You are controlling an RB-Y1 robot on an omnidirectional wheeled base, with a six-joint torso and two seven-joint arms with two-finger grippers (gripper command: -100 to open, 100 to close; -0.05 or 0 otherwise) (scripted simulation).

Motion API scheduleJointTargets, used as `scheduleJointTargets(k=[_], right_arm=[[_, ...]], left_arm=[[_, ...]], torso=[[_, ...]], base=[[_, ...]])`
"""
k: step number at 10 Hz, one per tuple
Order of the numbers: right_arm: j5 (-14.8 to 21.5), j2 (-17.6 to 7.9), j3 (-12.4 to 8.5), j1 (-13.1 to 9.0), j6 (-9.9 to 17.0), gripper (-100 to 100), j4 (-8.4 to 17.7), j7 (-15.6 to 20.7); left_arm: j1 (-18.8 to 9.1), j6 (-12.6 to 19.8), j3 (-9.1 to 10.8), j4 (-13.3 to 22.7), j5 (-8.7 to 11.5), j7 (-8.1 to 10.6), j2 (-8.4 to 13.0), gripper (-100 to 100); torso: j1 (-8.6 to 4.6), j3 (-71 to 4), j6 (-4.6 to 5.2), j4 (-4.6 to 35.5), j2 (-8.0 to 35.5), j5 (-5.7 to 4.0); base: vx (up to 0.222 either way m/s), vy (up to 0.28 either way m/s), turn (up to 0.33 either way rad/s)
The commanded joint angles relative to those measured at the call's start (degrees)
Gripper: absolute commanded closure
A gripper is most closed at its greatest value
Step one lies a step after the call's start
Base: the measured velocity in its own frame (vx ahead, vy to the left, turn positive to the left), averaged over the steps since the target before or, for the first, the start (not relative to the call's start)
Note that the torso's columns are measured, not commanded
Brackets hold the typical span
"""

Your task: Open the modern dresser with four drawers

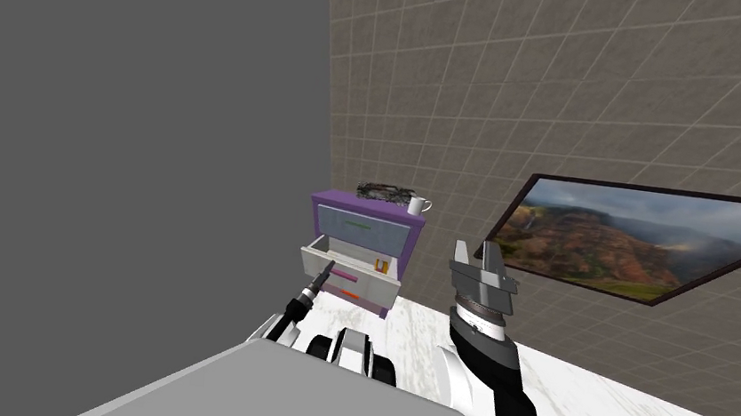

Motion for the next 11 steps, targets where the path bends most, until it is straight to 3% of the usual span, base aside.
scheduleJointTargets(k=[1,4,5,6,11], right_arm=[[0.0,0.0,0.0,0.0,0.0,0,0.0,0.0],[0.0,0.0,0.0,0.0,0.0,0,0.0,0.0],[0.0,0.0,0.0,0.0,0.0,0,0.0,0.0],[0.0,0.0,0.0,0.0,0.0,0,0.0,0.0],[0.0,0.0,0.0,0.0,0.0,0,0.0,0.0]], left_arm=[[-2.3,3.8,0.20,-1.6,0.2,1.04,0.7,-100],[-4.9,8.4,0.43,-3.8,0.4,2.36,1.7,-100],[-4.3,7.4,0.32,-3.5,0.3,1.86,1.2,-100],[-4.4,7.8,0.33,-3.6,0.3,1.96,1.3,0],[-4.4,7.8,0.33,-3.6,0.3,1.95,1.2,0]], torso=[[0.03,0.1,-0.01,0.0,0.1,0.02],[0.03,0.1,-0.02,0.0,0.1,0.03],[0.03,0.1,-0.02,0.0,0.2,0.03],[0.03,0.0,-0.03,0.0,0.0,0.03],[0.02,0.1,-0.02,0.0,0.2,0.02]], base=[[-0.085,-0.007,-0.007],[-0.079,-0.007,-0.007],[-0.039,-0.002,-0.003],[-0.008,0.000,0.000],[0.000,0.000,0.000]])
